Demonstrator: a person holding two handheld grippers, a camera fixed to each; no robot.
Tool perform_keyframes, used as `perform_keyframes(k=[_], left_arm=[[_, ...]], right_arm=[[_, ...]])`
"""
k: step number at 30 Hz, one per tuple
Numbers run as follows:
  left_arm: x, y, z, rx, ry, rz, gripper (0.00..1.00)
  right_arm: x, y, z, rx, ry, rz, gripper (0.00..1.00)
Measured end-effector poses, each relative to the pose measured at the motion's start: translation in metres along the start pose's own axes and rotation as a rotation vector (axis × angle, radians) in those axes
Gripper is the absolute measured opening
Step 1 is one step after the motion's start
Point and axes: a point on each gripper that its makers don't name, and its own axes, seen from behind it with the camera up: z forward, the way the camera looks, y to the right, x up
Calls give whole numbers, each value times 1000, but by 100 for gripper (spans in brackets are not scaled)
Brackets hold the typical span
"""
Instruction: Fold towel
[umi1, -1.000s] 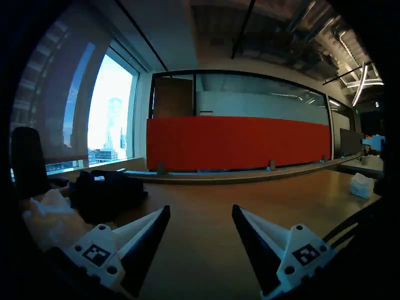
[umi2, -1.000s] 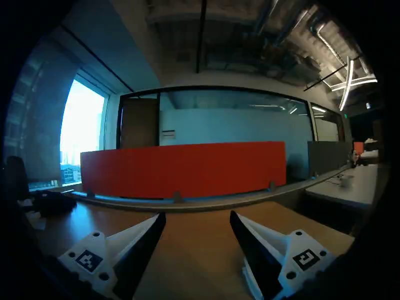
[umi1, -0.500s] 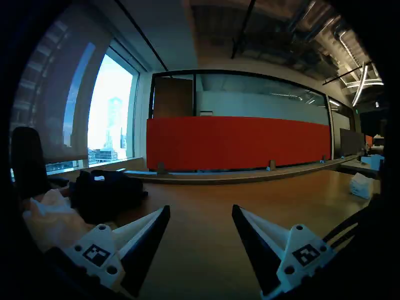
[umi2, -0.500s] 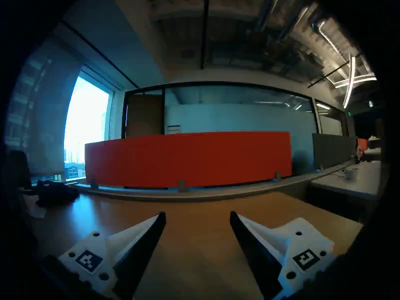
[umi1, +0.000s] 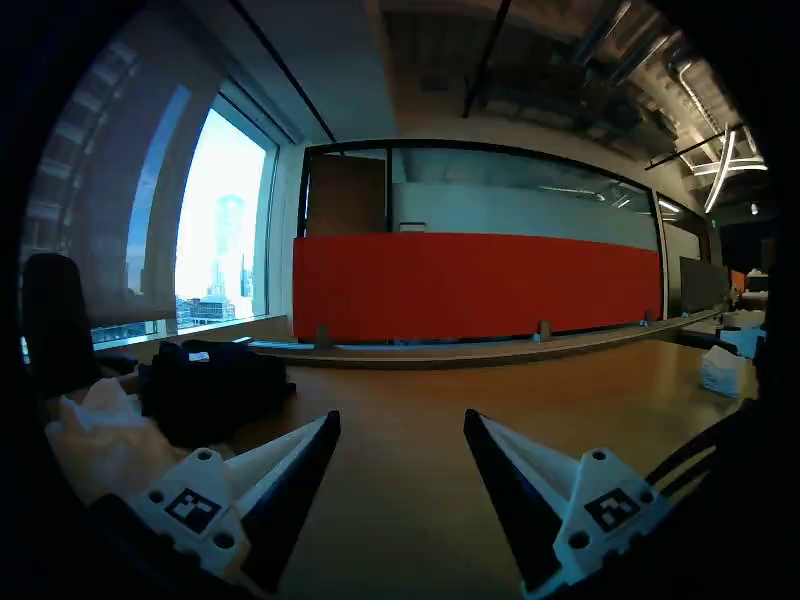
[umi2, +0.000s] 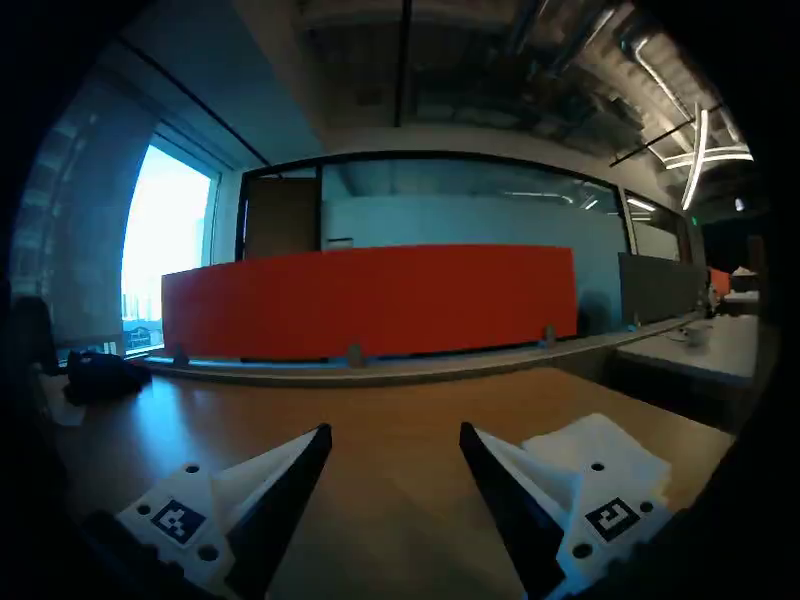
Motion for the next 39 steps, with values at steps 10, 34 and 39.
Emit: perform_keyframes(k=[10,34,39], left_arm=[[0,0,0,0,0,0,92],[-1,0,0,0,0,0,91],[-1,0,0,0,0,0,92]], right_arm=[[-1,-11,-2,18,4,-46,99],[-1,-13,-7,14,4,-45,99],[-1,-13,-7,15,3,-45,99]])
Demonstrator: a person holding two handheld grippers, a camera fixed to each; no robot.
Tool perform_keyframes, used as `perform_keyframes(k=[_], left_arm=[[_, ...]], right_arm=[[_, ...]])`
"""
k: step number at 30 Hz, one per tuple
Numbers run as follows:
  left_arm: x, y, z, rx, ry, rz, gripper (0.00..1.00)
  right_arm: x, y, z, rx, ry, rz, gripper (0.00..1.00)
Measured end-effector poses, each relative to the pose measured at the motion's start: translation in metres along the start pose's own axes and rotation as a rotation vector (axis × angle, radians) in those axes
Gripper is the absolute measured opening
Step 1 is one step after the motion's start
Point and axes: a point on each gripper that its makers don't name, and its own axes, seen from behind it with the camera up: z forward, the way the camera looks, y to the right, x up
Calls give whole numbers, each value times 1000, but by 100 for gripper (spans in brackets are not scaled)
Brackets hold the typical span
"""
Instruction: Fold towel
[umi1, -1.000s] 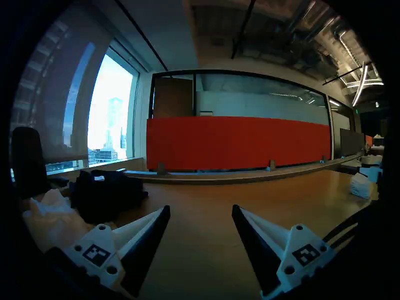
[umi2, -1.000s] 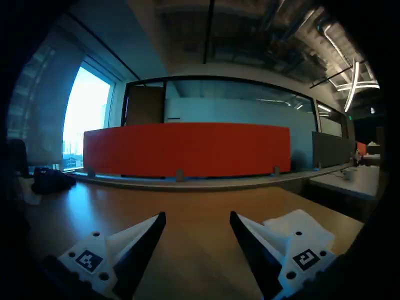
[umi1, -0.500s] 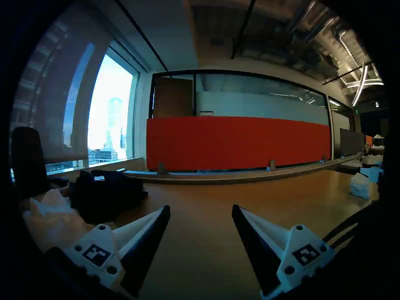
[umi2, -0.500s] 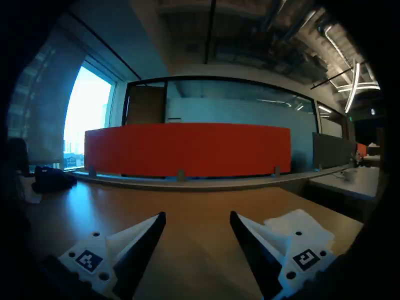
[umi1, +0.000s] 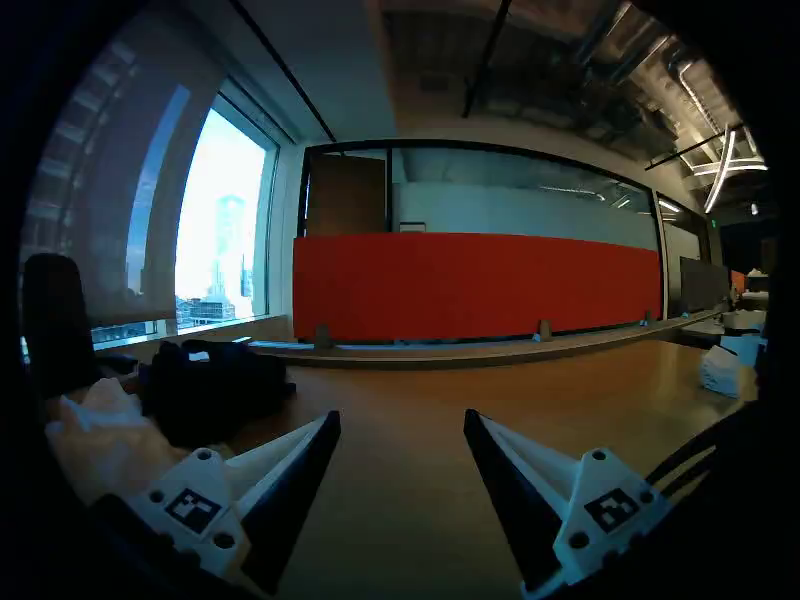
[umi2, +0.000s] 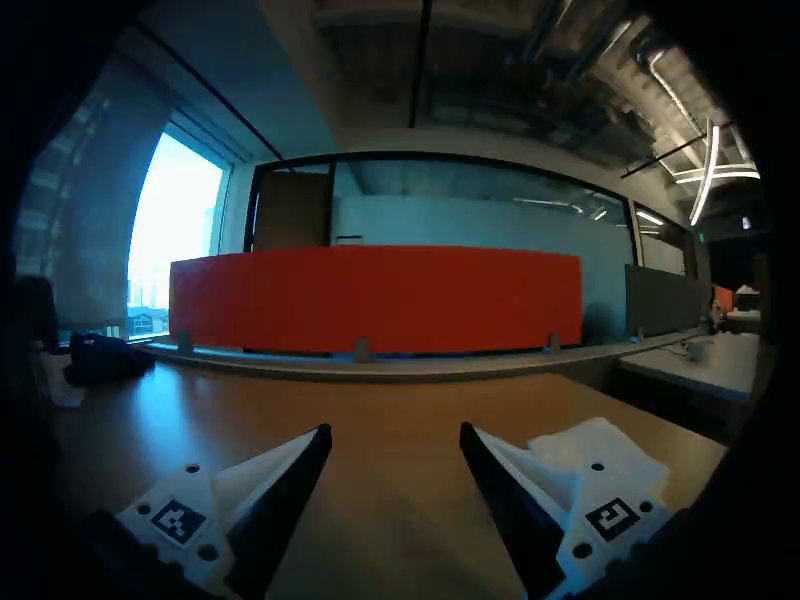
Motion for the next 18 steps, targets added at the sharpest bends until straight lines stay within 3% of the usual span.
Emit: perform_keyframes(k=[18], left_arm=[[0,0,0,0,0,0,92]], right_arm=[[-1,1,1,-1,0,0,99]])
